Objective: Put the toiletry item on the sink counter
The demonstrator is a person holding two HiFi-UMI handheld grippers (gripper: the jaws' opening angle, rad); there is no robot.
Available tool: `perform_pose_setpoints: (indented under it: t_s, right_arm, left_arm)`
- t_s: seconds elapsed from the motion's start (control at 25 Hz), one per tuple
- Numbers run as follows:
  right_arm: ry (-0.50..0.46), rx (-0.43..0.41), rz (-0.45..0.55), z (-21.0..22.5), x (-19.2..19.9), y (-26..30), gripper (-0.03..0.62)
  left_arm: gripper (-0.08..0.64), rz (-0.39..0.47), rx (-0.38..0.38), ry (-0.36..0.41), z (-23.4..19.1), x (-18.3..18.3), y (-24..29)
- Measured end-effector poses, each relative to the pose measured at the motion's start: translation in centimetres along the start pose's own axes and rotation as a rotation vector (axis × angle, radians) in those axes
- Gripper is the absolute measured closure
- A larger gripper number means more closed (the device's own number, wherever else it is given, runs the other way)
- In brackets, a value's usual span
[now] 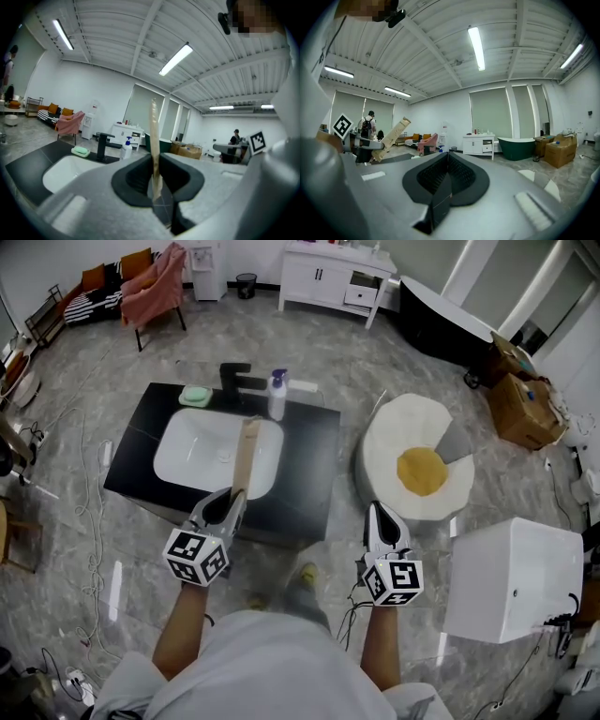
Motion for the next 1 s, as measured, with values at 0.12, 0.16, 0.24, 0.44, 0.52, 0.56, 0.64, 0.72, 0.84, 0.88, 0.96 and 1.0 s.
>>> perform_pose_setpoints:
  t_s: [0.12, 0.16, 0.24, 0.44, 0.52, 0.56, 0.64, 0.72, 0.84, 0.88, 0.96, 1.0]
  right_arm:
    - [0.001, -0.015, -0.002, 2.1, 0.1, 2.1, 0.589]
    - [0.003, -0.02, -0.003, 2.8, 0.1, 2.7, 0.589]
    - [0.011, -0.028, -0.005, 4.2, 0.0, 3.9, 0.589]
    - [0.03, -0.055, -0.004, 7.4, -0.3, 6.7, 0.589]
    - [0.032, -0.066, -0.003, 8.6, -0.5, 7.6, 0.589]
    - [0.032, -0.073, -0.003, 9.1, -0.5, 8.1, 0.589]
    - [0.031, -0.087, -0.006, 10.0, -0.5, 9.0, 0.589]
    - [0.033, -0.102, -0.007, 10.8, -0.4, 9.7, 0.589]
    - [0.033, -0.123, -0.007, 12.1, -0.4, 10.7, 0.589]
    - [0.033, -0.128, -0.008, 12.6, -0.4, 11.0, 0.589]
    - [0.033, -0.136, -0.01, 13.5, -0.4, 11.5, 0.589]
    - [0.032, -0.138, -0.01, 13.9, -0.3, 11.7, 0.589]
  left_arm:
    - [0.512, -0.013, -0.008, -0.004, 0.1, 0.2, 2.8]
    - [0.512, -0.018, -0.01, -0.005, 0.2, 0.3, 3.7]
    - [0.512, -0.029, -0.015, -0.008, 0.3, 0.3, 5.5]
    - [0.512, -0.044, -0.046, -0.016, 0.3, 0.0, 9.0]
    - [0.511, -0.053, -0.057, -0.017, 0.4, 0.0, 10.3]
    - [0.511, -0.059, -0.06, -0.016, 0.5, 0.0, 11.0]
    - [0.511, -0.072, -0.067, -0.014, 0.8, 0.3, 12.4]
    - [0.511, -0.089, -0.078, -0.011, 1.0, 0.8, 13.8]
    - [0.511, -0.117, -0.099, -0.016, 1.1, 1.6, 16.0]
    - [0.511, -0.127, -0.106, -0.016, 1.2, 1.8, 16.6]
    - [0.511, -0.145, -0.122, -0.018, 1.2, 2.5, 17.8]
    - [0.511, -0.155, -0.13, -0.021, 1.1, 2.9, 18.4]
Point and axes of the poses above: the fingertips, and each gripper's own axes: y forward along the fingers, z to its right, x out of its underside, the point moved 3 cm from there along -y, backward along the fingers, and after that the axes turned 2 degrees about x, right-handed, at the moved point
